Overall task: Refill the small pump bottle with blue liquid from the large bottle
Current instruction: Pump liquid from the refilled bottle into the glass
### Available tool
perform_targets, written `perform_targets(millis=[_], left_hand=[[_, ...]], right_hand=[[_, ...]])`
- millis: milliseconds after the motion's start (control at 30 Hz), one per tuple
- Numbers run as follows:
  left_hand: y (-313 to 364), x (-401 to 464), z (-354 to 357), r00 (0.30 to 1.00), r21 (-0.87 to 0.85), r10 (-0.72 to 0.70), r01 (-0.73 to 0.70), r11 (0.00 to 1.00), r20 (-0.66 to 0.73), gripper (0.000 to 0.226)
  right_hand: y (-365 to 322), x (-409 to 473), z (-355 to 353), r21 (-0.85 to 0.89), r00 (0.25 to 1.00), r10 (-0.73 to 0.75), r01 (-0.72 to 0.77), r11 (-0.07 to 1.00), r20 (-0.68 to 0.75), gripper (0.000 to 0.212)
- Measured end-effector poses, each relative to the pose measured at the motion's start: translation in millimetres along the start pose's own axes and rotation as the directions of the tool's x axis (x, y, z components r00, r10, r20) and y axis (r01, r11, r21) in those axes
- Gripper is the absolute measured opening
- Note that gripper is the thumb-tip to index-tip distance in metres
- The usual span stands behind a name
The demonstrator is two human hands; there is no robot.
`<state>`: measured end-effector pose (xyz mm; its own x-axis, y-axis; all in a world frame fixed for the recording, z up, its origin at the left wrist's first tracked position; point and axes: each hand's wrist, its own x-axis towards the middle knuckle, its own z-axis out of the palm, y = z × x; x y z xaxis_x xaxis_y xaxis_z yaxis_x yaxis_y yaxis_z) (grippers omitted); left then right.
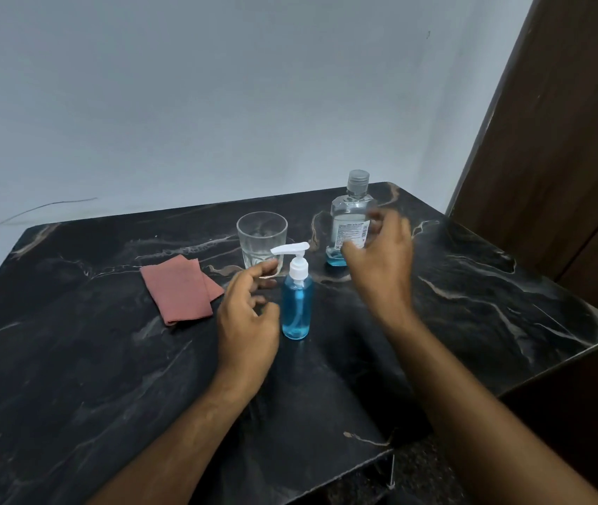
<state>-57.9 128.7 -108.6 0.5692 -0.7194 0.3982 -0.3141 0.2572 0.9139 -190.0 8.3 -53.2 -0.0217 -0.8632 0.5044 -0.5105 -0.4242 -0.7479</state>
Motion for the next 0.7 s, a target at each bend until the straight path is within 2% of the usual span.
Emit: perform_targets(millis=[67,100,167,233,300,367,533,600,700], left_hand=[[-1,8,-5,0.995,0.008,-0.028,0.029,1.000,-0.096,0.064],[-2,14,-7,0.989,0.007,-0.050,0.052,0.999,-0.137,0.061],[-5,25,-9,0.977,-0.006,-0.134,0.135,0.991,-0.165,0.056],[-10,34,-9,0.962,0.014,-0.241,0.245,0.970,-0.128,0.063],[-15,40,-10,0.951,0.058,-0.300,0.305,0.951,-0.073,0.072],[-19,48,-10,0.945,0.103,-0.325,0.326,0.940,-0.033,0.081],[-23,80,3,0.942,0.167,-0.327,0.335,0.927,-0.071,0.110],[-24,90,13,0.932,0.141,-0.350,0.361,0.922,-0.096,0.121],[-29,100,24,0.931,0.126,-0.340,0.356,0.926,-0.131,0.126]], right_hand=[[-4,-23,-3,0.196,0.987,0.072,-0.099,0.975,0.143,0.039],[-4,-33,-4,0.288,0.965,0.076,-0.149,0.946,0.251,0.040],[-4,-50,-5,0.376,0.887,0.007,-0.203,0.904,0.461,0.052],[-2,-62,-2,0.372,0.811,-0.065,-0.194,0.908,0.581,0.065],[-3,-67,4,0.342,0.798,-0.070,-0.175,0.923,0.598,0.073],[-3,-69,10,0.305,0.819,-0.066,-0.136,0.942,0.570,0.072],[-1,-67,16,0.326,0.864,-0.074,-0.107,0.939,0.499,0.038],[1,-67,14,0.347,0.882,-0.080,-0.098,0.933,0.464,0.035],[5,-67,8,0.380,0.906,-0.058,-0.118,0.917,0.420,0.036]])
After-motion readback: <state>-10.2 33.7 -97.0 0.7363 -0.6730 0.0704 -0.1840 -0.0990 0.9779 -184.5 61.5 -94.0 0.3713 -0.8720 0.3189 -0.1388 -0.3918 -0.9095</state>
